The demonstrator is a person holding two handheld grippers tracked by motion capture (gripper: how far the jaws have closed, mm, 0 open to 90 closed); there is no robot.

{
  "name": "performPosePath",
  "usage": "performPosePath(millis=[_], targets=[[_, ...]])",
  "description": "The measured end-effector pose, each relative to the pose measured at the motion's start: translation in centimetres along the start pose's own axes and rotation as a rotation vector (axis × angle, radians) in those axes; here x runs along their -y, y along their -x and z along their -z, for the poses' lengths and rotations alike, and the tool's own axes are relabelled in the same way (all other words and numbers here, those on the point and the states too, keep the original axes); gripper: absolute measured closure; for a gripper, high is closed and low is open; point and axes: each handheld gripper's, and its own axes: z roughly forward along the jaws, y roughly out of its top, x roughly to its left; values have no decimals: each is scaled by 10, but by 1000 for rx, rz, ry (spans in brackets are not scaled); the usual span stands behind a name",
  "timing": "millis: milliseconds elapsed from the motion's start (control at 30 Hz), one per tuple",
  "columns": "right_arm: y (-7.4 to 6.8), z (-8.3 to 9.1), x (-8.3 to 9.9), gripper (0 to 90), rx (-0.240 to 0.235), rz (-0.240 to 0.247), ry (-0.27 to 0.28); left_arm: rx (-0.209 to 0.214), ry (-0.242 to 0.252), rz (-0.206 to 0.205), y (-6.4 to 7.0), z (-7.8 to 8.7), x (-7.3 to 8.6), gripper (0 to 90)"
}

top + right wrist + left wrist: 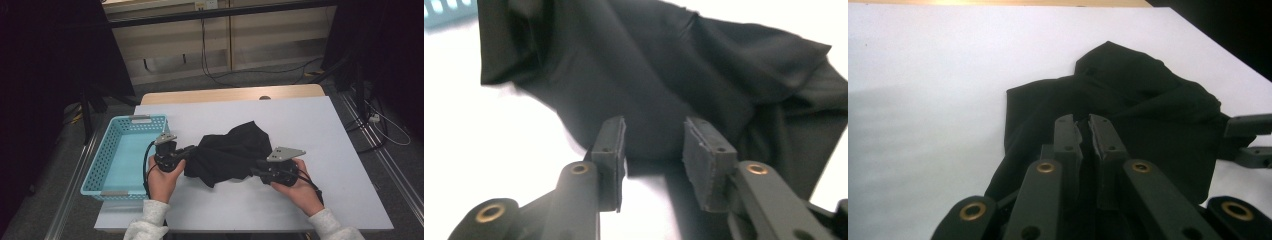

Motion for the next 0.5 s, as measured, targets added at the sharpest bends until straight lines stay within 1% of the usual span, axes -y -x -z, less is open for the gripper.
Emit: performPosePath(millis=[67,100,133,167,233,267,300,367,433,467,500], targets=[[0,-6,2,630,-6,6,-23,-12,-3,-13,0,0,0,837],[1,-8,2,625,1,14,-34,-13,-5,-13,0,0,1,837],[3,-11,2,618,4,15,-41,-16,-11,-16,-1,0,1,837],[4,-14,1,616,0,13,-46,-18,-8,-10,-1,0,2,837],[5,-20,2,601,-10,15,-66,-26,-14,-12,-2,0,2,837],[4,-24,2,591,-31,21,-76,-28,-11,-9,-2,0,2,837],[2,-27,3,550,-54,36,-94,-26,-12,-7,-2,0,2,837],[-4,-30,2,525,-46,72,-93,-25,-11,-3,-2,0,2,837],[-6,-31,2,566,-27,100,-100,-24,-10,-1,-2,1,2,837],[-5,-30,2,657,-26,107,-97,-25,-9,1,-2,1,2,837],[-3,-29,3,801,-22,125,-95,-24,-9,1,-2,2,2,837]])
